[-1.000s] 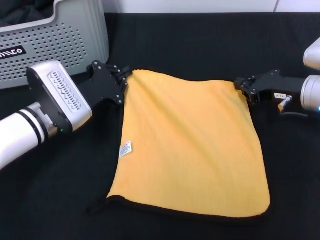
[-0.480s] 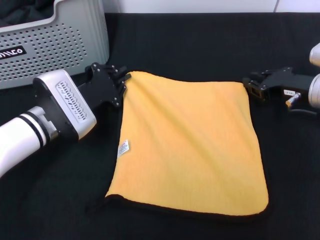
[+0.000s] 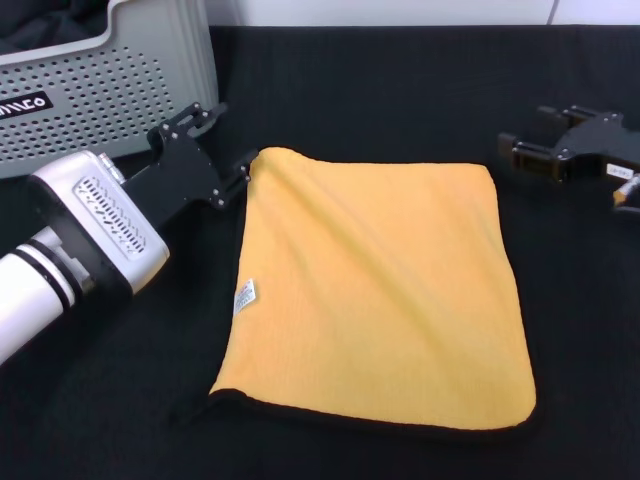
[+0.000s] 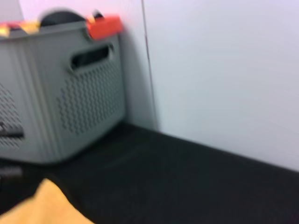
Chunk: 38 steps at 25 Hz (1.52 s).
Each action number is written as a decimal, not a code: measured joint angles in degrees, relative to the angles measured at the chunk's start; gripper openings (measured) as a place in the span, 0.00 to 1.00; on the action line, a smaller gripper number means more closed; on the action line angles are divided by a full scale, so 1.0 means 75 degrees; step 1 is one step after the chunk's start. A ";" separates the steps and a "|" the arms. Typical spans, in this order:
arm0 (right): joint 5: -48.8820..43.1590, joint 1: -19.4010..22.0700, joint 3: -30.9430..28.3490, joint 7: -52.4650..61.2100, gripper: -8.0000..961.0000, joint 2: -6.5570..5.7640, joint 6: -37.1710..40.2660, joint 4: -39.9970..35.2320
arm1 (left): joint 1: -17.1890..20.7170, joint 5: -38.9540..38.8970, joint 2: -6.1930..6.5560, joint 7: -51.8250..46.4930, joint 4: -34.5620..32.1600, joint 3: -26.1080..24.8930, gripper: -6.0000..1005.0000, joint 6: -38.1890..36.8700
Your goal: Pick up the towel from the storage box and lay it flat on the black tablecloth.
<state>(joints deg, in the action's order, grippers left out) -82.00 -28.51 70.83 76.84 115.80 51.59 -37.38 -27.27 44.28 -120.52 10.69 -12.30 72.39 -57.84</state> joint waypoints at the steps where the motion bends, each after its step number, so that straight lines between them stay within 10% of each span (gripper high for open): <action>1: 0.0079 0.0103 -0.0023 -0.0028 0.55 -0.0015 0.0165 -0.0097 | 0.0023 0.0012 0.0003 -0.0063 0.0000 0.0010 0.51 -0.0031; 9: 0.0216 0.0686 -0.0867 -0.0182 0.74 -0.0029 0.2044 -0.0598 | 0.0309 0.0083 0.0131 -0.2203 -0.0223 0.0038 0.71 -0.0658; 22: -0.0140 0.0603 -0.2022 -0.0493 0.73 -0.0220 0.7096 -0.0769 | 0.0682 0.3070 0.0974 -0.9224 -0.2049 0.0035 0.87 -0.4690; 29: -0.0617 0.0426 -0.1997 -0.0105 0.72 -0.0073 0.8090 -0.1510 | 0.0634 0.3457 0.1001 -1.0037 -0.2722 -0.0026 0.87 -0.6670; 38: -0.0711 0.0331 -0.1565 0.0068 0.72 -0.0029 0.8044 -0.1723 | 0.0636 0.3435 0.0872 -1.0039 -0.2758 -0.0045 0.87 -0.6852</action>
<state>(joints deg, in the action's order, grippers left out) -87.33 -26.03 59.10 77.35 115.59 111.92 -50.31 -22.50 70.04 -113.98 -64.60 -32.98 72.06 -109.24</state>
